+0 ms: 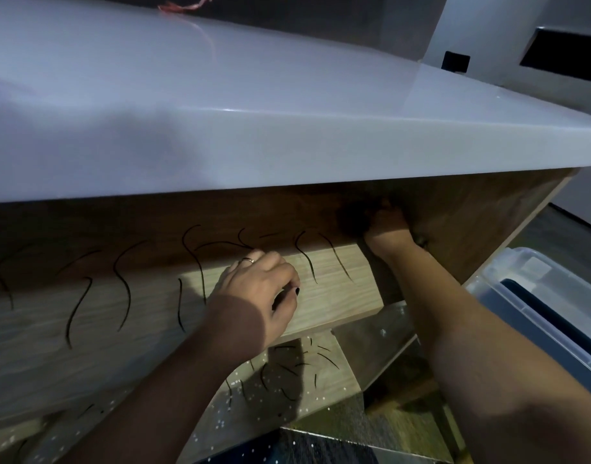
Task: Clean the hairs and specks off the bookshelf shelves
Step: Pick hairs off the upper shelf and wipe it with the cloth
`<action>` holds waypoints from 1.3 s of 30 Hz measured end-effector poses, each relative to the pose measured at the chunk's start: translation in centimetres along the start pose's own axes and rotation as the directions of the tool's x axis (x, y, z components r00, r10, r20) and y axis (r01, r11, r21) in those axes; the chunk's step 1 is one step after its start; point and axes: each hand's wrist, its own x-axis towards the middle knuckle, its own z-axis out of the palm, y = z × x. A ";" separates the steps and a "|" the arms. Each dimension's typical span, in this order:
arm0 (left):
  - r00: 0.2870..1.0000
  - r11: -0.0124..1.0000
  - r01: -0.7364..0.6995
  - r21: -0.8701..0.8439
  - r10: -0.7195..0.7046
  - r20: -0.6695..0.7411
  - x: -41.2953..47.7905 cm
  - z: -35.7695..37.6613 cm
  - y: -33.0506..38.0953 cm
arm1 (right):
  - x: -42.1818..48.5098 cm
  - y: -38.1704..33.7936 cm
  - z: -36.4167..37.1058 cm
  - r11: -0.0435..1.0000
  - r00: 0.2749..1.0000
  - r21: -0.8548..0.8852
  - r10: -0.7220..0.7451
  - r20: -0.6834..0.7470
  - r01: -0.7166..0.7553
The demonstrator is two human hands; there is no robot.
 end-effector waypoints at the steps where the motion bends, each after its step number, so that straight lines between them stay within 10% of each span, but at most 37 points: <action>1: 1.000 1.000 -0.001 0.004 0.001 -0.004 0.0 0.0 0.0 | 0.6 -0.2 -0.2 1.000 1.000 -0.012 0.010 0.026 -0.010; 15: 1.000 1.000 -0.006 -0.021 0.006 0.015 0.0 -0.1 -0.2 | -9.2 -1.8 -2.2 0.986 0.988 0.129 -0.092 -0.122 0.107; 27: 1.000 1.000 0.013 -0.004 -0.013 -0.016 0.4 -0.2 -0.1 | 0.9 1.7 -0.3 0.994 0.990 0.005 0.107 0.093 -0.108; 39: 0.999 0.992 -0.014 -0.128 0.010 -0.036 -0.1 -0.8 0.6 | -15.4 -2.2 -3.4 0.984 0.995 0.180 0.024 -0.092 -0.007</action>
